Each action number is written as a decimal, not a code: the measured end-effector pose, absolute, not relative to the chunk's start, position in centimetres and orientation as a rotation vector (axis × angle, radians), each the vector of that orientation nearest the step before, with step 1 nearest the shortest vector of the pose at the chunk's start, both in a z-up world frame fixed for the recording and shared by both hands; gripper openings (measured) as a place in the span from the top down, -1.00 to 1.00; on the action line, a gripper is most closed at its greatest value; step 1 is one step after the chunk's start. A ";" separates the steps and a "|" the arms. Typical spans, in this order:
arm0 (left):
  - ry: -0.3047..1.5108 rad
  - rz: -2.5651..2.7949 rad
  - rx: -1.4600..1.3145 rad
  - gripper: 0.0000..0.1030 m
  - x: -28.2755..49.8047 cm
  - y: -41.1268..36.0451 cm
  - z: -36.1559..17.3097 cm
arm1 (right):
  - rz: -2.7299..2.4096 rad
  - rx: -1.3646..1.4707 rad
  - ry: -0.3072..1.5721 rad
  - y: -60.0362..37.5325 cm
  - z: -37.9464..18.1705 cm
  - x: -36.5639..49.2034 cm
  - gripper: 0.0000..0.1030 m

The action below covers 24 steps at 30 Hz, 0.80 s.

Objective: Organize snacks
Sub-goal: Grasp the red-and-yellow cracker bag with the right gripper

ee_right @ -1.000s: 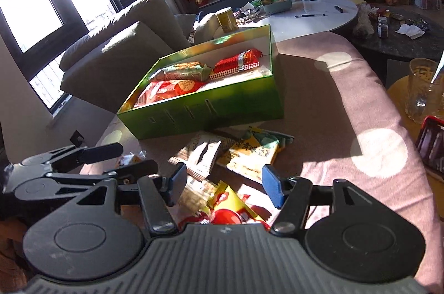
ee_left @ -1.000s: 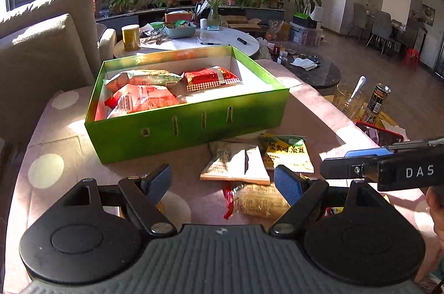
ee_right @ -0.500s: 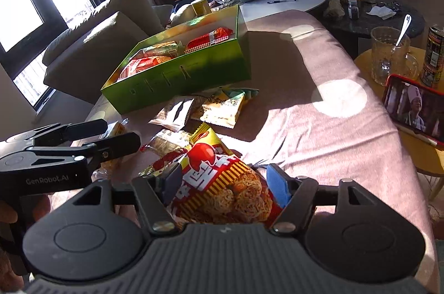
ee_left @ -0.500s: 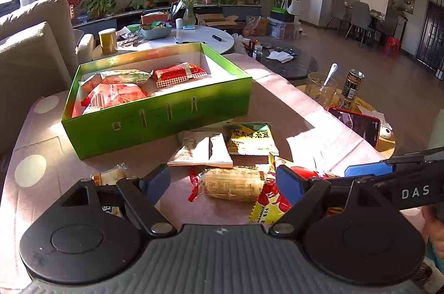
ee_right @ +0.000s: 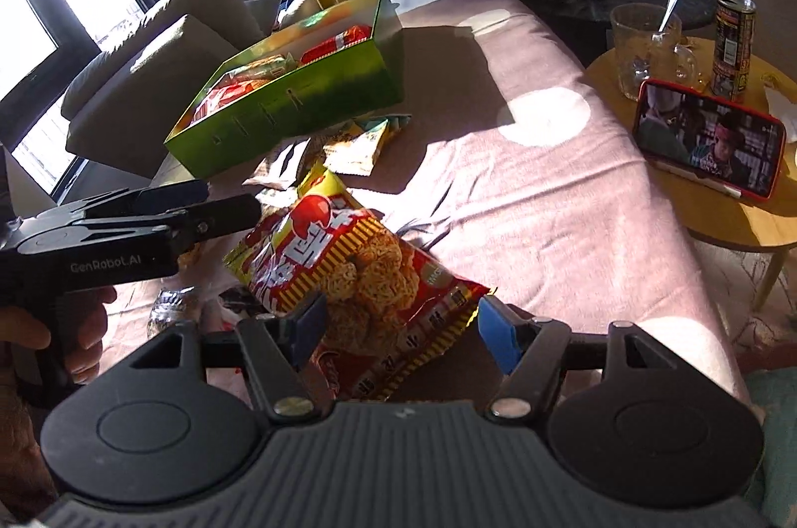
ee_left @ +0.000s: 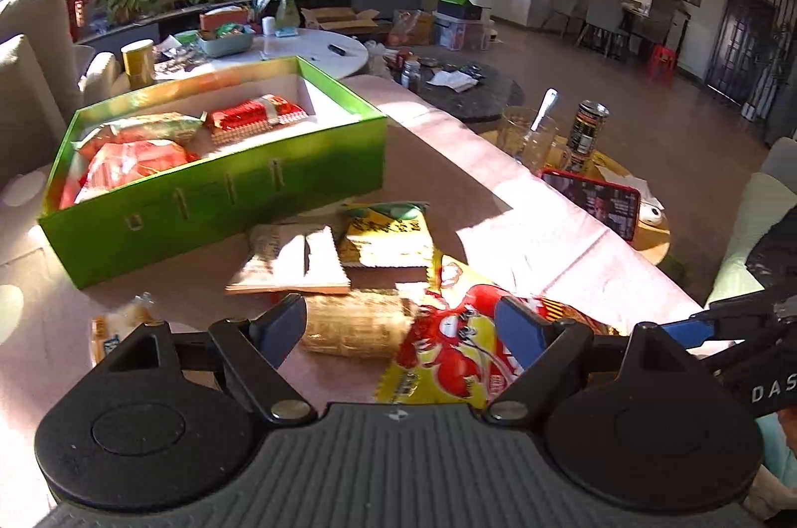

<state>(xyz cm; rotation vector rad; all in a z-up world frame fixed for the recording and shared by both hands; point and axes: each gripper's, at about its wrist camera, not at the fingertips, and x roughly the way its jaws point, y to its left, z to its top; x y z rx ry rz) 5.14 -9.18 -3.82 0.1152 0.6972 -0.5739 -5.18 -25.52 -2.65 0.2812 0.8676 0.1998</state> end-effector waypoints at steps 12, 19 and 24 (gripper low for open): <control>0.765 -0.612 0.118 -0.17 4.4 -8.7 -5.1 | 0.231 0.221 0.828 -23.9 -3.1 -3.3 -0.27; 0.782 -0.572 0.096 -0.13 3.9 -6.8 -5.3 | 0.287 0.170 0.766 -22.4 -2.8 -2.0 -0.27; 0.785 -0.544 0.061 -0.14 4.2 -6.3 -5.4 | 0.283 0.210 0.753 -23.3 -2.6 -2.2 -0.27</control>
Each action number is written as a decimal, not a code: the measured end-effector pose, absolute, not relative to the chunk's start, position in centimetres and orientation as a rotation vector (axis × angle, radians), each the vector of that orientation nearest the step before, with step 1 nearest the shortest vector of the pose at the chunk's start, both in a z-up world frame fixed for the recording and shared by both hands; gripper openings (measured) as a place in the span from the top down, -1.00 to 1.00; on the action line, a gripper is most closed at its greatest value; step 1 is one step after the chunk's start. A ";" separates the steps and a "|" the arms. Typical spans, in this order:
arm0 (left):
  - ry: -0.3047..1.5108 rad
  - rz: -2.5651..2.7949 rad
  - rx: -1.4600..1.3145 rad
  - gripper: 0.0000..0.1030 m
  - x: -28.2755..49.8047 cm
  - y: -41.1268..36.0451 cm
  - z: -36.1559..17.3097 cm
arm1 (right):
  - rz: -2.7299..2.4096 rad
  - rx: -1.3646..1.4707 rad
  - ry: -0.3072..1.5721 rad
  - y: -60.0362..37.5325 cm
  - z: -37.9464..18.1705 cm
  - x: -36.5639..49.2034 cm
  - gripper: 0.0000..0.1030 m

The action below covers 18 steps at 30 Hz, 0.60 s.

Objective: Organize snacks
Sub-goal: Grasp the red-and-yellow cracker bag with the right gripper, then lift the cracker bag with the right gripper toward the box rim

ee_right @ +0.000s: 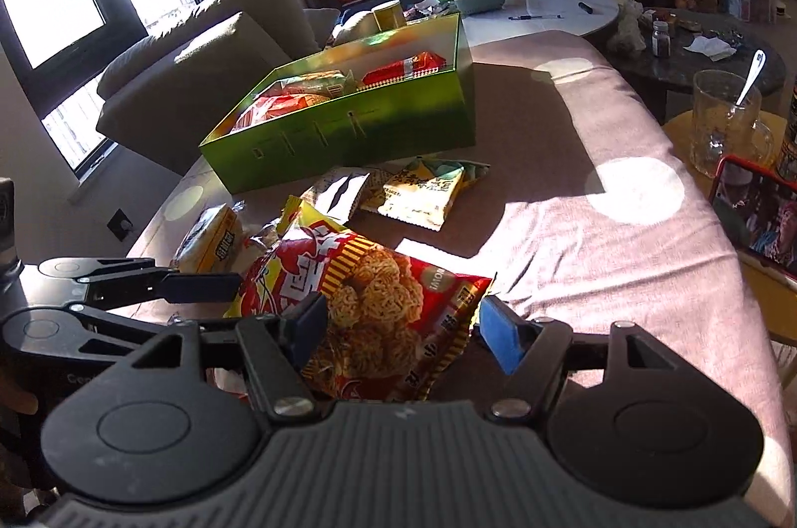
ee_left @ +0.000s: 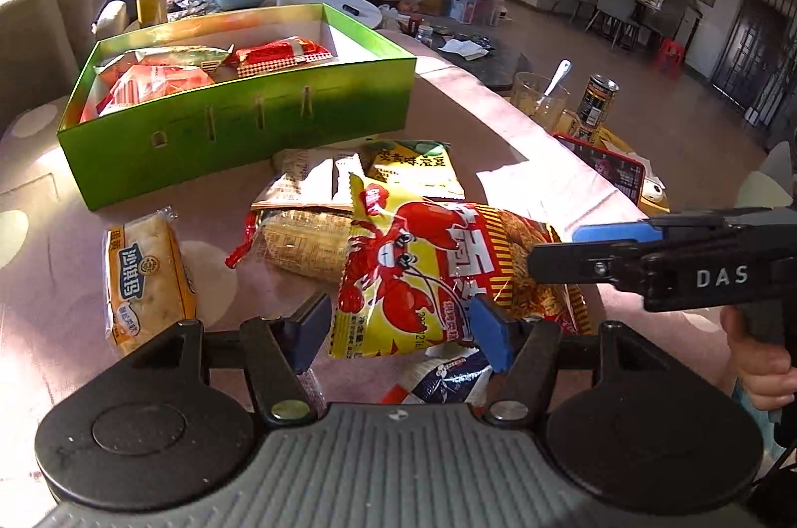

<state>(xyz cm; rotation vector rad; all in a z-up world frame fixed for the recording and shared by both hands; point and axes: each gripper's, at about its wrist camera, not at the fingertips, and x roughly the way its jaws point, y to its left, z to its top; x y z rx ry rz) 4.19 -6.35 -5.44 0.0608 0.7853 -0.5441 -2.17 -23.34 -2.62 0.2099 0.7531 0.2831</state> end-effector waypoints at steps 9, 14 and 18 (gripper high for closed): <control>0.778 -0.535 0.086 -0.24 4.4 -7.2 -5.7 | 0.251 0.303 0.840 -23.9 -3.3 -1.5 -0.27; 0.779 -0.546 0.086 -0.23 4.5 -7.2 -5.7 | 0.266 0.336 0.863 -23.6 -3.7 -1.1 -0.26; 0.762 -0.558 0.102 -0.21 4.0 -7.4 -5.4 | 0.262 0.301 0.838 -22.9 -3.1 -1.0 -0.26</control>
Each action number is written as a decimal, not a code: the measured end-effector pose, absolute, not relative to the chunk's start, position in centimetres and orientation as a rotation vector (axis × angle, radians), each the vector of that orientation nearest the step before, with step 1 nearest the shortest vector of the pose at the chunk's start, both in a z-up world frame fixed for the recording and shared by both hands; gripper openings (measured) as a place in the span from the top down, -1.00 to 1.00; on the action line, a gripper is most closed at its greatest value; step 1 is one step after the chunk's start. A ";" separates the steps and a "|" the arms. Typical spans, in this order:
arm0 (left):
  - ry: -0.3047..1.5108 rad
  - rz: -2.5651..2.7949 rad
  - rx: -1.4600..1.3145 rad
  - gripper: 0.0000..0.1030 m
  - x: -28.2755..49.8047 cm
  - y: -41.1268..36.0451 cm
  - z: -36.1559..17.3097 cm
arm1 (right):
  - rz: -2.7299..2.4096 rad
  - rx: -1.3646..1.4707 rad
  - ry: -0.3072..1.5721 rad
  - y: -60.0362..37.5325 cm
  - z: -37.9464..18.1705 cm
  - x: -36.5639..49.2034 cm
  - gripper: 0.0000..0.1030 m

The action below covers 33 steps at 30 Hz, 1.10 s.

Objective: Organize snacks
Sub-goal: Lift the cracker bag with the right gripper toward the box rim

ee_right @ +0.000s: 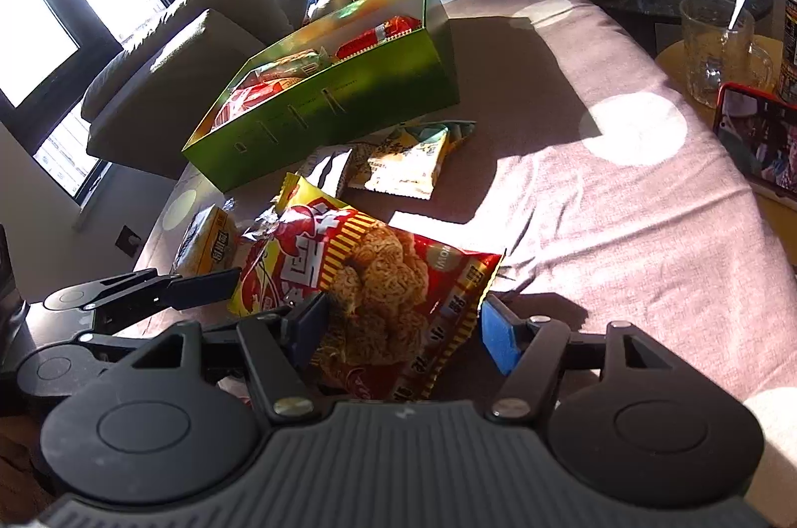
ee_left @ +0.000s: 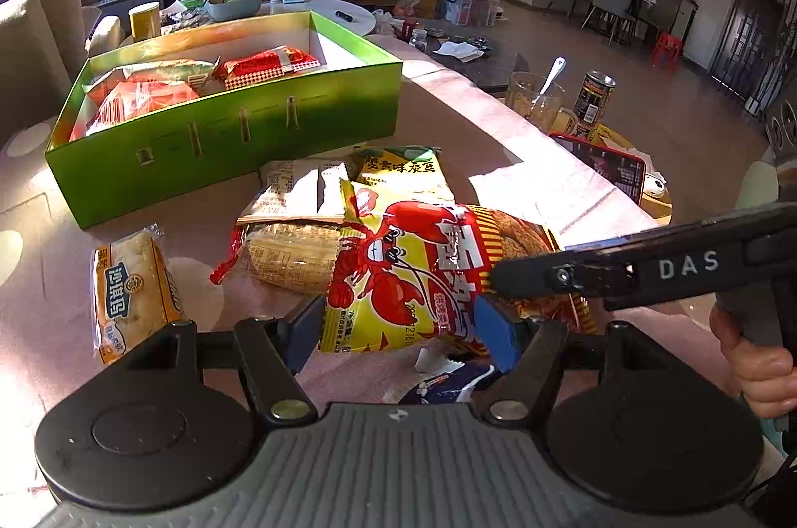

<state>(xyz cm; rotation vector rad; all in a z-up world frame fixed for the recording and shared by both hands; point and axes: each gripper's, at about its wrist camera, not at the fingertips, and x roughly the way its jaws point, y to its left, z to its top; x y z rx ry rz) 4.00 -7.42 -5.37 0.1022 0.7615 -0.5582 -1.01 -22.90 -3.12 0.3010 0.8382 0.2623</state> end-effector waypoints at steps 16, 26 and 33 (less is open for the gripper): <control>0.663 -0.535 0.069 -0.20 3.2 -6.7 -2.5 | 0.265 0.197 0.718 -21.0 0.0 -0.2 -0.26; 0.597 -0.498 0.072 -0.20 4.5 -6.6 -0.5 | 0.290 0.175 0.634 -20.1 2.6 1.8 -0.26; 0.571 -0.471 0.048 -0.20 7.2 -6.5 1.1 | 0.309 0.173 0.576 -19.8 4.3 4.2 -0.26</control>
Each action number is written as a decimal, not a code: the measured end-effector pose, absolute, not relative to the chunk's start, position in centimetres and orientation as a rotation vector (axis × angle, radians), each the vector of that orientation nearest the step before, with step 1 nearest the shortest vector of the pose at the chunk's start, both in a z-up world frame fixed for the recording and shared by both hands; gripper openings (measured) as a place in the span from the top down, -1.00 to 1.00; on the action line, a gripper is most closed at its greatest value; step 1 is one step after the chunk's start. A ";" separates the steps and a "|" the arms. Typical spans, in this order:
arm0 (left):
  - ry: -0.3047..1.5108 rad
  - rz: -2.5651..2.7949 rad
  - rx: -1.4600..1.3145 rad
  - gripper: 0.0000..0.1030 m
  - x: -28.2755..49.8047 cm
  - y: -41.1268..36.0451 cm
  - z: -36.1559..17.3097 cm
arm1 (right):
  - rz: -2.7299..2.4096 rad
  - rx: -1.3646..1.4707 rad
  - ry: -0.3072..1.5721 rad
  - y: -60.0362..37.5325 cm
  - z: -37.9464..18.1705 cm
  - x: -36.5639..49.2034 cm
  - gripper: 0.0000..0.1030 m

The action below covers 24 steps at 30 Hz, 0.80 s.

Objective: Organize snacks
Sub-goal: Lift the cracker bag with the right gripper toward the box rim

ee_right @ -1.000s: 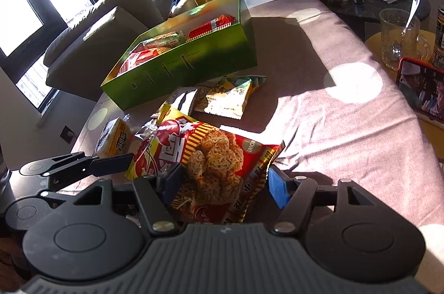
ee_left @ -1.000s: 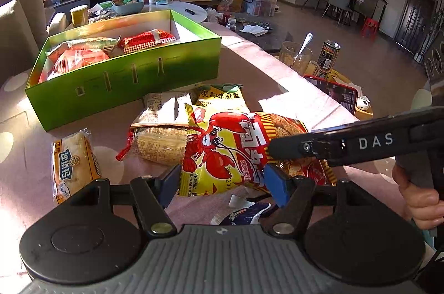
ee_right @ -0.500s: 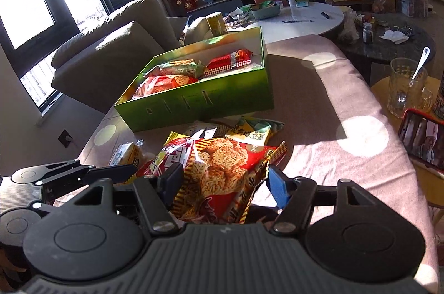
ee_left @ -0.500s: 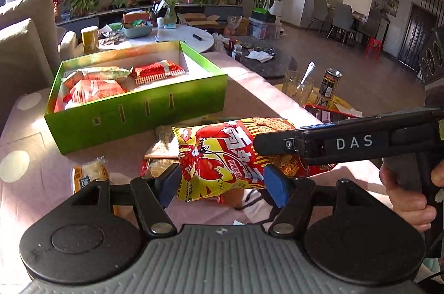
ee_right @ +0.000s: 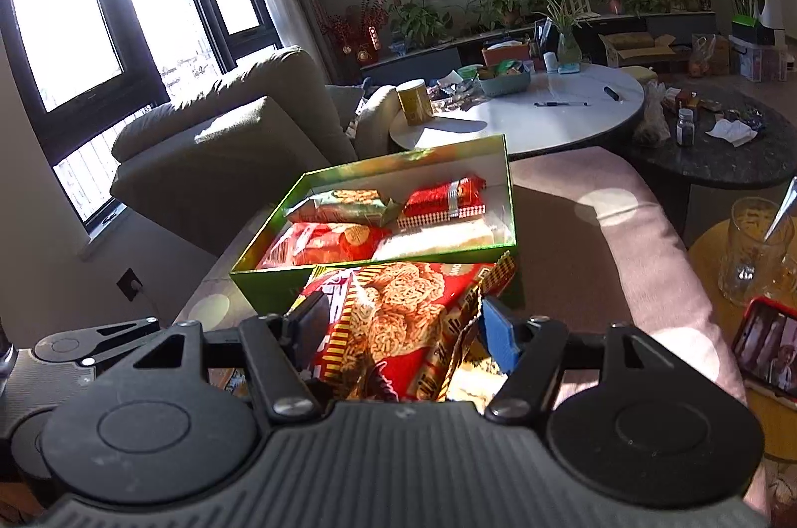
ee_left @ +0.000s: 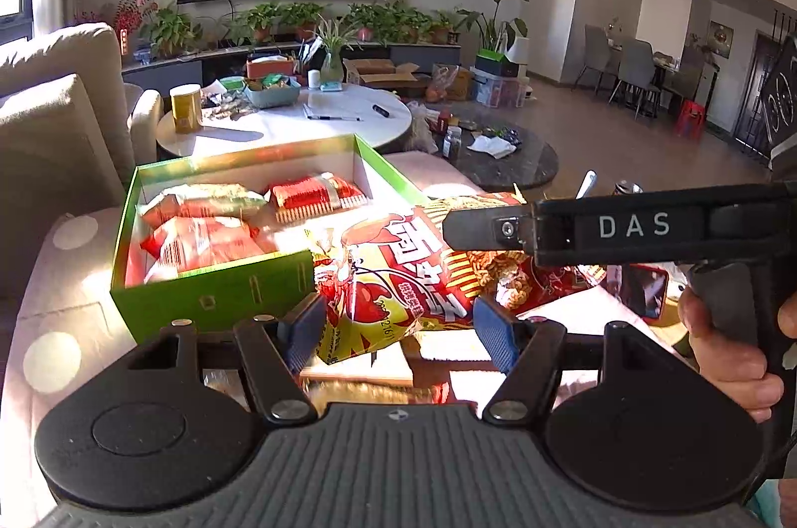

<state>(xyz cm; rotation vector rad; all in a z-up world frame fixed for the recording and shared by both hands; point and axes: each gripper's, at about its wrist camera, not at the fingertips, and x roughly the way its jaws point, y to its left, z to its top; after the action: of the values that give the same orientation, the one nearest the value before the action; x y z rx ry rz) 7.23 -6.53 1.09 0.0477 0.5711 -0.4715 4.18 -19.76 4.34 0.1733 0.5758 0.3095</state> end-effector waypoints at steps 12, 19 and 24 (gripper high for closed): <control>0.528 -0.440 0.051 -0.20 12.3 -6.5 2.8 | 0.336 0.152 0.496 -19.3 6.2 8.8 -0.26; 0.509 -0.498 0.085 -0.13 14.5 -7.9 2.5 | 0.401 0.192 0.520 -18.7 5.5 11.3 -0.27; 0.516 -0.415 0.058 -0.22 14.2 -5.3 0.8 | 0.363 0.182 0.544 -20.0 4.1 11.7 -0.26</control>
<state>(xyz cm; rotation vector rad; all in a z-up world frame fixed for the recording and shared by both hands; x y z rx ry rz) 14.20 -5.33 0.80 0.0579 0.5157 -0.4153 11.68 -20.01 4.07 0.1824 0.5435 0.3634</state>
